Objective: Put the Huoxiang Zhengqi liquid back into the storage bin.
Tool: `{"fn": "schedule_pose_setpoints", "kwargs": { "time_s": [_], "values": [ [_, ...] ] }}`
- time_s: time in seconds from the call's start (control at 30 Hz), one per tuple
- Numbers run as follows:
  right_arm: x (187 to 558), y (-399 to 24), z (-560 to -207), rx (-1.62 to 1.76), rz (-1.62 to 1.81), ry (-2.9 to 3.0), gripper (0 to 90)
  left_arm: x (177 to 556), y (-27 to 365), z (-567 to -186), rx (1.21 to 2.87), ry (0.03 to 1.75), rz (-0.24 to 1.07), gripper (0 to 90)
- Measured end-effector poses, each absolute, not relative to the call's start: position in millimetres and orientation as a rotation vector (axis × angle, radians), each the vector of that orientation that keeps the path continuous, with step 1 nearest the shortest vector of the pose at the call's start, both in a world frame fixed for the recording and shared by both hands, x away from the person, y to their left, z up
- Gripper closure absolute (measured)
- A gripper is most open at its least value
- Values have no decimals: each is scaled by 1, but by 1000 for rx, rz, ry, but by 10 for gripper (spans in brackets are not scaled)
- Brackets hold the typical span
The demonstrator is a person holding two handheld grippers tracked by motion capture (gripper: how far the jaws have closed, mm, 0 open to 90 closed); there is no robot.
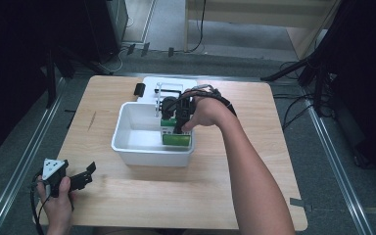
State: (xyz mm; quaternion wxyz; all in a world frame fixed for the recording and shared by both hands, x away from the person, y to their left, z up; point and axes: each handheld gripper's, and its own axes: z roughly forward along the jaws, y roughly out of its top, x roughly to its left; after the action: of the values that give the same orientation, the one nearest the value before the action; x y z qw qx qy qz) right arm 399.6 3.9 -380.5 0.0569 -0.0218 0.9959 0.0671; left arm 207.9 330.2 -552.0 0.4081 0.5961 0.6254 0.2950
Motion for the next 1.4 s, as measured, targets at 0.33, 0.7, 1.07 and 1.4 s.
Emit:
{"fn": "schedule_pose_setpoints", "kwargs": {
  "time_s": [0.33, 0.7, 1.07, 1.4],
  "values": [
    [402, 3, -392, -48, 188, 3028, 642, 208, 330, -552, 1501, 1576, 743, 6],
    [404, 0, -400, -15, 194, 3041, 621, 208, 330, -552, 1502, 1576, 743, 6],
    [405, -8, -390, 78, 233, 3016, 496, 208, 330, -552, 1504, 1577, 745, 6],
    [407, -19, -375, 196, 335, 2993, 405, 208, 330, -552, 1509, 1577, 744, 6]
  ]
}}
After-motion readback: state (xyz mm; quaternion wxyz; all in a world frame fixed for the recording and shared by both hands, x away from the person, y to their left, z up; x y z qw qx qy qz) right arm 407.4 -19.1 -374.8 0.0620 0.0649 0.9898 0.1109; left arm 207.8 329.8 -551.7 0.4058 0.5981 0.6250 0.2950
